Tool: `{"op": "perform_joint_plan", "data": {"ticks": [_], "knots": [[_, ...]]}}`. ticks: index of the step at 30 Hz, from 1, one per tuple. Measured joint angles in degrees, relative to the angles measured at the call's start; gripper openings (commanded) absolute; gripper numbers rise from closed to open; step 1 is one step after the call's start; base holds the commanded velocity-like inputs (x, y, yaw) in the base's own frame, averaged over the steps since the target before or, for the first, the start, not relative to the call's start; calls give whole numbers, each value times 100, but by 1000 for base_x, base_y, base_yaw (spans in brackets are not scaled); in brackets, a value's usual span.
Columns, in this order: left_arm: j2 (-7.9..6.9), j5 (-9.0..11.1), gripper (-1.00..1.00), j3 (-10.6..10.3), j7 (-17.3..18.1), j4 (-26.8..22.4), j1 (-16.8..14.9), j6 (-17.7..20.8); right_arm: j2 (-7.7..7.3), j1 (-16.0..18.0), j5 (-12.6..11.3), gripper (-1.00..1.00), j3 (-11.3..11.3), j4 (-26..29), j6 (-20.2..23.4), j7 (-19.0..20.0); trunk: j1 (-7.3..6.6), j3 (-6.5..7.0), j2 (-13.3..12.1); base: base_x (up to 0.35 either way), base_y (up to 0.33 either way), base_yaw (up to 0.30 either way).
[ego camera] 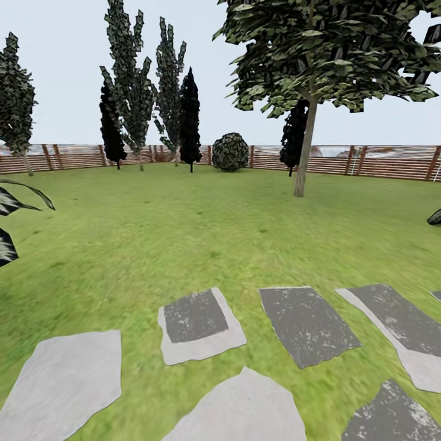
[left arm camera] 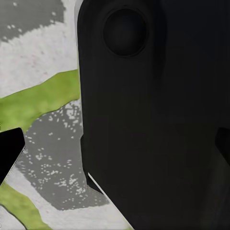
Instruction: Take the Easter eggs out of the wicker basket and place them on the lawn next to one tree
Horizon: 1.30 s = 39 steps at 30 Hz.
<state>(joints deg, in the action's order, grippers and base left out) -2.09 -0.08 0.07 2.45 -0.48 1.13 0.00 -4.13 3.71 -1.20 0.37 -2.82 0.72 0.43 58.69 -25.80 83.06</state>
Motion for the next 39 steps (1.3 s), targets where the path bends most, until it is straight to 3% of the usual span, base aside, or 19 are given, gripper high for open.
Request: {"op": "perform_joint_plan", "data": {"ticks": [39], "knots": [[0, 0, 100, 0, 0, 0, 0, 0, 0, 0, 0, 100, -1, 0, 0, -3, 0, 0, 0, 340, 0, 0]]}}
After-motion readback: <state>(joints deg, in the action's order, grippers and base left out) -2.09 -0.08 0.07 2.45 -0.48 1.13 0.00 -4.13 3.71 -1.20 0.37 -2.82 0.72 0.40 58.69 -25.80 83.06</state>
